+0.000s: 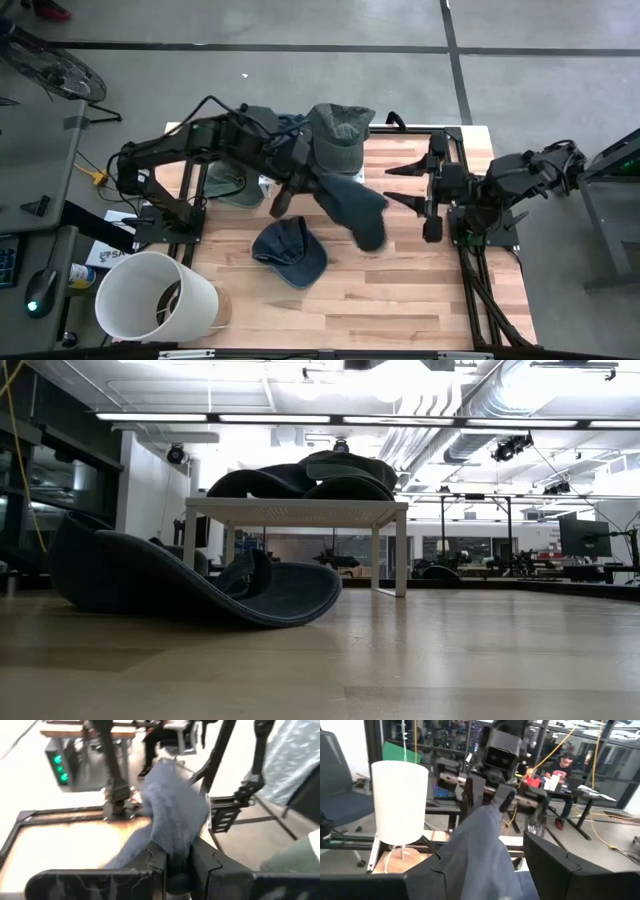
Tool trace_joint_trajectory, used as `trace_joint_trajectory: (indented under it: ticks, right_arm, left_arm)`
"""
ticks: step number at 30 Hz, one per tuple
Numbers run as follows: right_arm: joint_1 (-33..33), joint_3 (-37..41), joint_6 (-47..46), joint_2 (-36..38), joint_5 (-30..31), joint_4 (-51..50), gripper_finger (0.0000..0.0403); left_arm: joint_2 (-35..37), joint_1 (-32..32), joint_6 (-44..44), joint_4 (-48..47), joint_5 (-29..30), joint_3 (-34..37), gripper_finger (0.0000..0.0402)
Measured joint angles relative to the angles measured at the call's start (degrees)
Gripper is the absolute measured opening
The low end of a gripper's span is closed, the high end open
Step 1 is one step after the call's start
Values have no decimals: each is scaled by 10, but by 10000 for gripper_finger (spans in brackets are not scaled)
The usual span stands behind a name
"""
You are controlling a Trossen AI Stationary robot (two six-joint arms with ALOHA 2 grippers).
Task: Pick & Place hat
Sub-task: Stack the right blue cap on top of the other blue cap on the shelf
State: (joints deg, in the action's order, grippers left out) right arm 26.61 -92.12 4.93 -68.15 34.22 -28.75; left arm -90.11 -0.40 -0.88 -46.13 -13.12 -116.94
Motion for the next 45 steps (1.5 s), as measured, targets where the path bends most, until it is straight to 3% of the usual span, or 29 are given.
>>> trace_joint_trajectory:
  ticks: [4, 11, 16, 20, 25, 34, 45]
  right_arm:
    - [0, -1, 2, 9, 21, -19, 182]
    - [0, -1, -82, 28, 193, -149, 182]
    - [-12, -1, -105, 46, 226, -198, 181]
    - [-46, -1, -104, 62, 203, -223, 181]
    - [-105, -1, -99, 77, 146, -245, 181]
    - [-203, 0, -59, 87, 26, -265, 181]
    - [-299, 0, 0, 86, -62, -268, 181]
  left_arm:
    - [0, 0, -17, -70, 45, -38, 36]
    - [0, 1, -63, -191, 183, -83, 36]
    - [-2, 26, -101, -268, 223, -113, 36]
    - [-6, 60, -141, -313, 246, -129, 36]
    - [-5, 109, -145, -337, 233, -130, 36]
    - [-5, 215, -143, -370, 175, -130, 36]
    - [-9, 291, -71, -409, 63, -129, 36]
